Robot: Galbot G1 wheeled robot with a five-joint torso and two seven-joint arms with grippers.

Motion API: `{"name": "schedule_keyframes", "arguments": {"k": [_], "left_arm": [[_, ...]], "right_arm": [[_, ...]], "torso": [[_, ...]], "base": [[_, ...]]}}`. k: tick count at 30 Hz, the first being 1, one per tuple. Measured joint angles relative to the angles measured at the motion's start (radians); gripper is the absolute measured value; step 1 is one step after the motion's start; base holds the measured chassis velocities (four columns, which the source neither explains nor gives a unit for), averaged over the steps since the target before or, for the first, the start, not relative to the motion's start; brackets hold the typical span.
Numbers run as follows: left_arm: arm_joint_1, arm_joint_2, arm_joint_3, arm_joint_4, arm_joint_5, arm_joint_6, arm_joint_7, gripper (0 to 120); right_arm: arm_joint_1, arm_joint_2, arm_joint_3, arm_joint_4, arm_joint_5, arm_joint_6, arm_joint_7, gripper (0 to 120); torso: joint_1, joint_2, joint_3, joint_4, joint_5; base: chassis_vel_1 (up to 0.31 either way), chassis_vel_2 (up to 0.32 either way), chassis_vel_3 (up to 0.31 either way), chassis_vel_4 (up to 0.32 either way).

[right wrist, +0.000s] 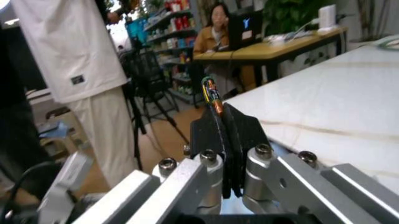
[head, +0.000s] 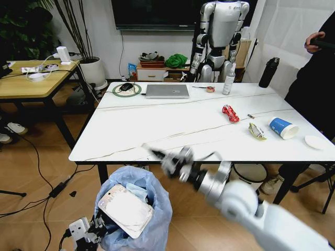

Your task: Pick up the trash bin and place the trash from the table into it.

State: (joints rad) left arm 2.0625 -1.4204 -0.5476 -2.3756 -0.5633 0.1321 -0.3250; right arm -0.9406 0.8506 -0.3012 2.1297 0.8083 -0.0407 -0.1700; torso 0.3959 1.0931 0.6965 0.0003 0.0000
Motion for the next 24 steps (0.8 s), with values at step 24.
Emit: {"name": "schedule_keyframes", "arguments": {"k": [24], "left_arm": [[-0.002,-0.001,0.014,-0.006,0.0,0.007,0.0,0]], "right_arm": [[-0.012,0.013,-0.045,-0.101,-0.125,0.038,0.007,27]], "torso": [[0.0,0.0,0.0,0.0001,0.0]], "base": [[0.0,0.0,0.0,0.0]]}}
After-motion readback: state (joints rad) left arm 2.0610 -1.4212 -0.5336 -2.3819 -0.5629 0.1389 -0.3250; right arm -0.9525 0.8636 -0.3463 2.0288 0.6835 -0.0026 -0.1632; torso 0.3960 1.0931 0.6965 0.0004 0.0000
